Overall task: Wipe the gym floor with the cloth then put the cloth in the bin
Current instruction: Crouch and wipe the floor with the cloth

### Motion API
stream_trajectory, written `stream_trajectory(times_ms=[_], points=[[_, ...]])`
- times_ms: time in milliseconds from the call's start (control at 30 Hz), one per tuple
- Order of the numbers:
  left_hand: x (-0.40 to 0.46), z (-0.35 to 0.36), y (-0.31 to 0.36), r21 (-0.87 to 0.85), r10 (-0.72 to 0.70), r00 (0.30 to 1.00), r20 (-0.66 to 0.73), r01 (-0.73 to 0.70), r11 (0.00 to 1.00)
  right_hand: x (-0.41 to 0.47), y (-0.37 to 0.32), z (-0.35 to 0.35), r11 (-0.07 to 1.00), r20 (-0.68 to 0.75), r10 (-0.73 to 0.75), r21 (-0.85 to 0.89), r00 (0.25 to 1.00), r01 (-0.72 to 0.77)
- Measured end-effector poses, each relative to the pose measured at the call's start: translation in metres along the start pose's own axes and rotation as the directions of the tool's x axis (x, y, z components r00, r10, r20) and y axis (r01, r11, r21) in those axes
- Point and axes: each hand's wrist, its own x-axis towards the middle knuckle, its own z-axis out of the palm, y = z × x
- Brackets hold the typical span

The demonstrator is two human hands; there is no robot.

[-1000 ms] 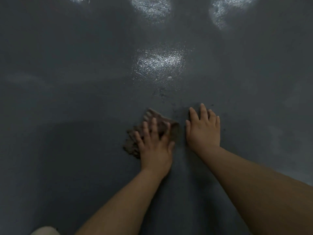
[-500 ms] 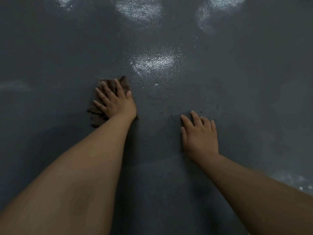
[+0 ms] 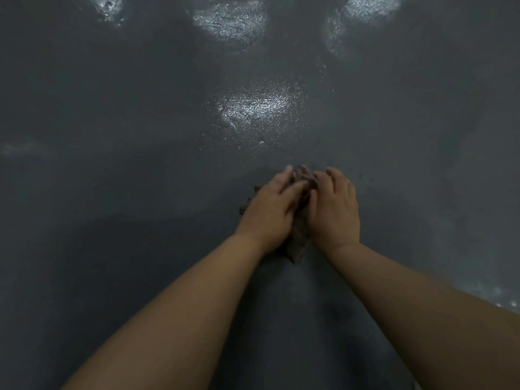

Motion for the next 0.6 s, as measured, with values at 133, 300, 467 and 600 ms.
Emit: stream_trajectory(times_ms=[133,300,467,600], points=[[-0.015,-0.031,-0.027,0.161,-0.255,0.963,-0.082,0.265,0.951,-0.014,-0.026,0.020,0.968,0.273,-0.208,-0.083,0.939,0.239],[-0.018,-0.047,-0.042,0.335,-0.395,0.905,0.157,0.328,0.883,-0.011,-0.037,0.035,0.941,0.512,-0.116,-0.219,0.851,0.260],[-0.013,-0.038,-0.024,0.509,-0.419,0.896,0.150,0.293,0.809,0.032,-0.009,0.030,0.881,0.510,-0.226,-0.257,0.830,0.398],[-0.004,-0.032,-0.014,0.565,-0.429,0.884,0.186,0.261,0.783,0.066,0.029,0.010,0.933,0.350,0.213,-0.351,0.912,-0.083]])
